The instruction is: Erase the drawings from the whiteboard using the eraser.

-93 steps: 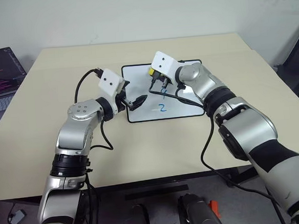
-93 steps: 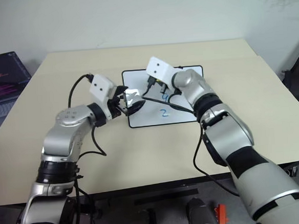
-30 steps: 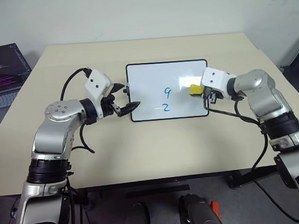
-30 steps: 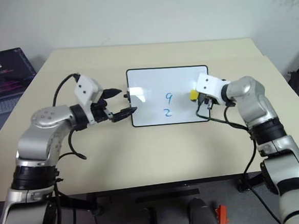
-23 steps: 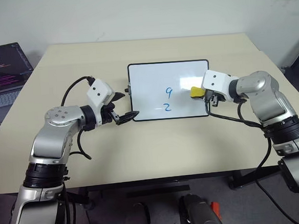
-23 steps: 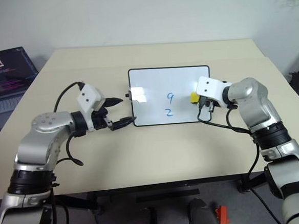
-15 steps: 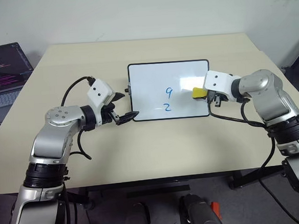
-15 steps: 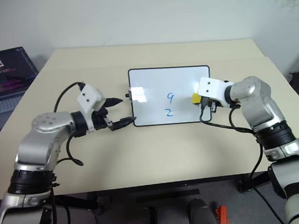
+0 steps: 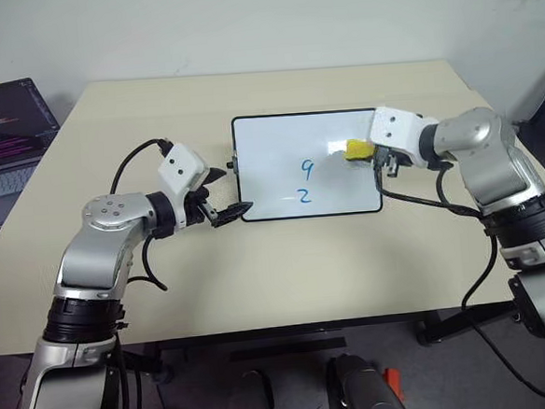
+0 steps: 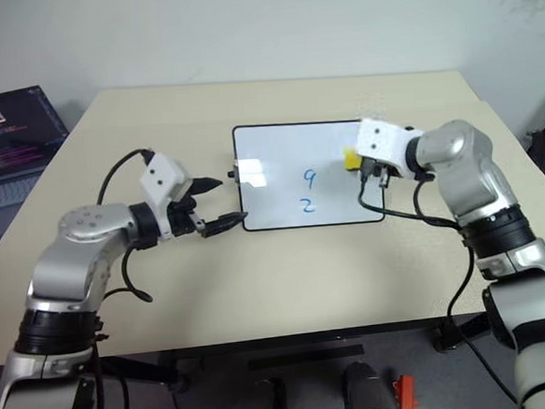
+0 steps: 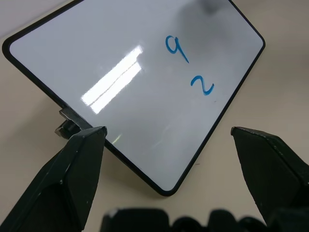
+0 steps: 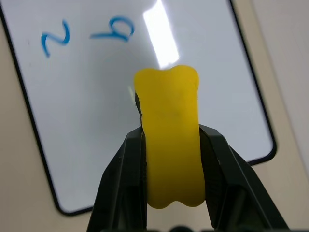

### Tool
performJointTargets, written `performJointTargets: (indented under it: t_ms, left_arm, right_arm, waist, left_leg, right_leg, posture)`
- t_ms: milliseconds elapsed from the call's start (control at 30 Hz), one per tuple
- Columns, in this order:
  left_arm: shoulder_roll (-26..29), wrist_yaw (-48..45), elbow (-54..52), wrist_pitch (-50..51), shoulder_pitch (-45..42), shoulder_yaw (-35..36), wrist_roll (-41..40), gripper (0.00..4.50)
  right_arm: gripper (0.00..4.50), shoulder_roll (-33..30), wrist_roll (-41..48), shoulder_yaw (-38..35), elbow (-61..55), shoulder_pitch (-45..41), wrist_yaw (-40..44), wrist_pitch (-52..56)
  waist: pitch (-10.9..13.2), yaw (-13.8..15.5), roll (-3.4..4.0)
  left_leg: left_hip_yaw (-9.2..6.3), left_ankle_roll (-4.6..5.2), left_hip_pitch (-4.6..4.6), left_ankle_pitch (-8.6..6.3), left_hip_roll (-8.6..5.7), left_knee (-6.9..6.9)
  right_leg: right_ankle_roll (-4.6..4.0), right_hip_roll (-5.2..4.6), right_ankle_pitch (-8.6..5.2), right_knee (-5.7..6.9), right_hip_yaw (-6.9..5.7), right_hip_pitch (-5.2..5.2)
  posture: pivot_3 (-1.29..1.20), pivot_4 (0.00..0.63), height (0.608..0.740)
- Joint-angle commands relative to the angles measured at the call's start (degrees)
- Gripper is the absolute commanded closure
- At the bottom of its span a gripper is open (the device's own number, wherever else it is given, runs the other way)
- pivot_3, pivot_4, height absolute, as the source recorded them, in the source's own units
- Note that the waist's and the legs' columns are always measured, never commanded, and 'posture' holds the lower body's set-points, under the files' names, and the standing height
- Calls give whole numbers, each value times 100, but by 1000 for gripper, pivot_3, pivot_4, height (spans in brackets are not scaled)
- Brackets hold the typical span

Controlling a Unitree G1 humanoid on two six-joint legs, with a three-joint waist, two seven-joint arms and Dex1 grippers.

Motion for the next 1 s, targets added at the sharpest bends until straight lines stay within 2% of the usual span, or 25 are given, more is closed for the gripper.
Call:
performJointTargets:
  t_ms: [33,1000]
  left_arm:
    - [11,25,-221,-49,-87,147,-64,0]
    - [-6,31,-194,-75,-105,158,-49,0]
  right_arm:
    - [3390,-37,105,-186,-95,-206,-73,-11]
    - [3390,-58,201,-151,-228,-219,-92,126]
  waist:
    - [0,7,0]
    - [0,4,0]
  left_leg:
    - [-1,0,0,0,0,0]
    - [1,0,-1,0,0,1]
  right_leg:
    - [0,0,0,-1,-1,1]
    - [0,-1,0,1,0,0]
  posture:
    - [0,150,740]
    - [0,150,740]
